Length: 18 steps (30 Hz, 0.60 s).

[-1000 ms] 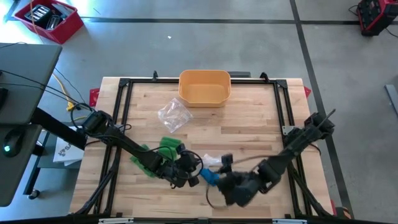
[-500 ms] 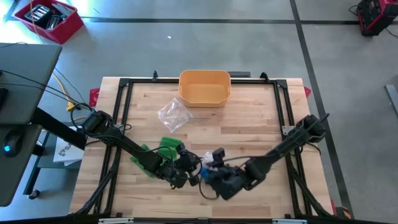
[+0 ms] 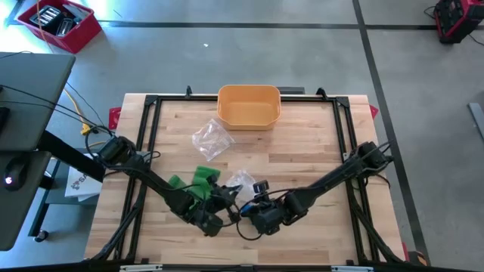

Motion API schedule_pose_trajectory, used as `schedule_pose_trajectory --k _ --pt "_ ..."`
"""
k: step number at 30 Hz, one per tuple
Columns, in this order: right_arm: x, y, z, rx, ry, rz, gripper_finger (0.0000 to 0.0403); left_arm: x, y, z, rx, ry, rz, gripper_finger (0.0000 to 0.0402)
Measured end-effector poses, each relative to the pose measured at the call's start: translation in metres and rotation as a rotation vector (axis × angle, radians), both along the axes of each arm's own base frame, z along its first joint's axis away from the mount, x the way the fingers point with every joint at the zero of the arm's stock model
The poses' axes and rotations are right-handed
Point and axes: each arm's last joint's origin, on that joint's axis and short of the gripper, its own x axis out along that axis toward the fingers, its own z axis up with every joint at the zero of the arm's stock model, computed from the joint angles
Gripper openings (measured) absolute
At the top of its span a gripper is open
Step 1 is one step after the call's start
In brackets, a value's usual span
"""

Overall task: Roll bandage
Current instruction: Open the right transparent zip bag

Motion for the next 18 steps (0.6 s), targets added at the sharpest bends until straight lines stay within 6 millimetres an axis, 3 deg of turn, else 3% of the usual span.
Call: schedule_pose_trajectory --k 5,9,18 --pt "-0.002 0.002 0.004 0.008 -0.025 -0.026 0.0133 0.002 -0.003 -0.011 0.027 0.017 0.012 0.0000" --pt "-0.009 0.007 0.020 0.028 -0.064 0.003 0.0133 0.004 -0.004 -0.027 0.059 0.055 0.016 0.0000" --pt "-0.016 0.018 0.039 0.027 -0.181 0.033 0.0133 0.006 -0.005 -0.038 0.075 0.073 0.023 0.0000"
